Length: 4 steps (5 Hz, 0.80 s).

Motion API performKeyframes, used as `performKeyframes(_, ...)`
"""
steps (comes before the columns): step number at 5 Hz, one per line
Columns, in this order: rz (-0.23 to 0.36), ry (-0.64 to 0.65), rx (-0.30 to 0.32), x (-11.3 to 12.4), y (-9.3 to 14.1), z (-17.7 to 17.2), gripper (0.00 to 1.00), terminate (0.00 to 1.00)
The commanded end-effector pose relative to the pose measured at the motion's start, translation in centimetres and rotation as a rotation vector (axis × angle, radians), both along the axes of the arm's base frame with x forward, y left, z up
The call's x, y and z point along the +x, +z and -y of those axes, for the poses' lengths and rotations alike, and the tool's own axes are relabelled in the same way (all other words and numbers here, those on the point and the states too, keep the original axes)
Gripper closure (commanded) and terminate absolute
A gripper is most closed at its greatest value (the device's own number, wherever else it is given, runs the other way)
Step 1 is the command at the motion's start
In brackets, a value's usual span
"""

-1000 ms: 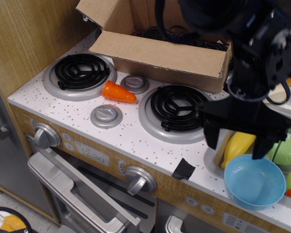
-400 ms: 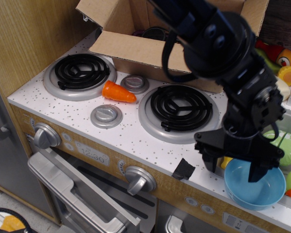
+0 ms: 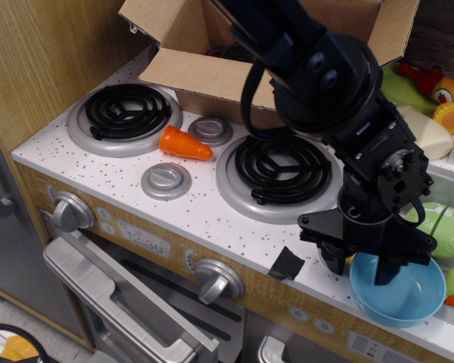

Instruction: Pick up bowl and put in small4fbox

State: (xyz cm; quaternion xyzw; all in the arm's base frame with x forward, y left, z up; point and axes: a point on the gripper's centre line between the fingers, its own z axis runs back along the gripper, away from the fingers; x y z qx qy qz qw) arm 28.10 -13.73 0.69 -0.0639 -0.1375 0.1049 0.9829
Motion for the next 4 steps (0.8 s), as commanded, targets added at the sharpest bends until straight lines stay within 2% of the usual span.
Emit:
performKeyframes(1,0.033,0.022,-0.022,0.9,1.0,0.0,1.00,0.00)
performKeyframes(2,0.000,0.068,0.028,0.9,0.8,-0.3,1.00,0.00)
performKeyframes(3,-0.071,0.074,0.100,1.1,5.7,-3.1,1.00,0.00)
performKeyframes(4,-0.050,0.112,0.132,1.5,9.7,-5.7,1.00,0.00)
